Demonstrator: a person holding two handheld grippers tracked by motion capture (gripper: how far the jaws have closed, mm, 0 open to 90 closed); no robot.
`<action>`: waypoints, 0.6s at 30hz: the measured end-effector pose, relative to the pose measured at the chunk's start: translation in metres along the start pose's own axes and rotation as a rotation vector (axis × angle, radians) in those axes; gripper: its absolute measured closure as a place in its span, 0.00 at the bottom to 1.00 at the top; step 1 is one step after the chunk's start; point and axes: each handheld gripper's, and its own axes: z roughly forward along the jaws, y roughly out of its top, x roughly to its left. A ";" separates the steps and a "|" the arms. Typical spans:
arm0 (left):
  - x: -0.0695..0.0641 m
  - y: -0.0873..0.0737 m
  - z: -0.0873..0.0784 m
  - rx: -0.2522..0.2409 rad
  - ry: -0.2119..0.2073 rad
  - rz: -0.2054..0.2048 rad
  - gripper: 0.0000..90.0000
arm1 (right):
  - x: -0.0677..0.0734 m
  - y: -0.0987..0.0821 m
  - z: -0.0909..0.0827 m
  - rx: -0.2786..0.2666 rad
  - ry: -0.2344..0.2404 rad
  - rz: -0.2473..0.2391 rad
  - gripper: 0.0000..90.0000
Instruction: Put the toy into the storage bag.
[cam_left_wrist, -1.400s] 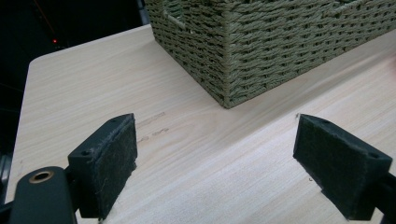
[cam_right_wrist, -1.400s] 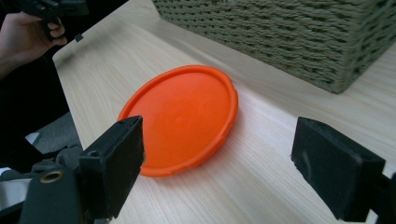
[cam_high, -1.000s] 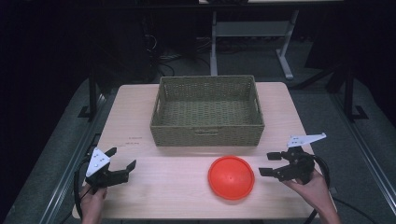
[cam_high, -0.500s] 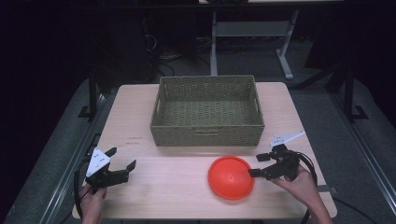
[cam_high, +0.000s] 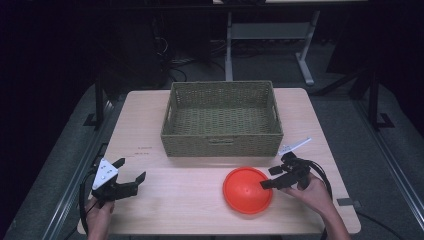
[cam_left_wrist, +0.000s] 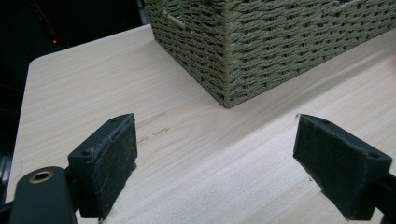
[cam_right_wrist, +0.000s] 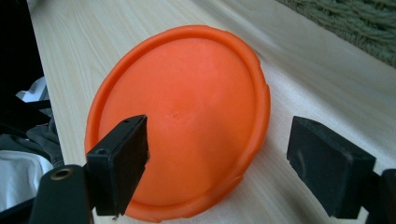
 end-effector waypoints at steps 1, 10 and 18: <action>0.000 0.000 0.000 -0.001 0.000 0.001 0.14 | -0.002 0.000 0.001 0.002 0.008 0.003 0.23; 0.000 0.000 0.000 0.003 -0.002 -0.001 0.14 | -0.008 -0.002 0.010 0.011 0.021 0.016 0.32; 0.001 0.000 0.001 0.007 -0.008 -0.005 0.14 | -0.010 -0.007 0.013 0.000 0.023 0.009 0.51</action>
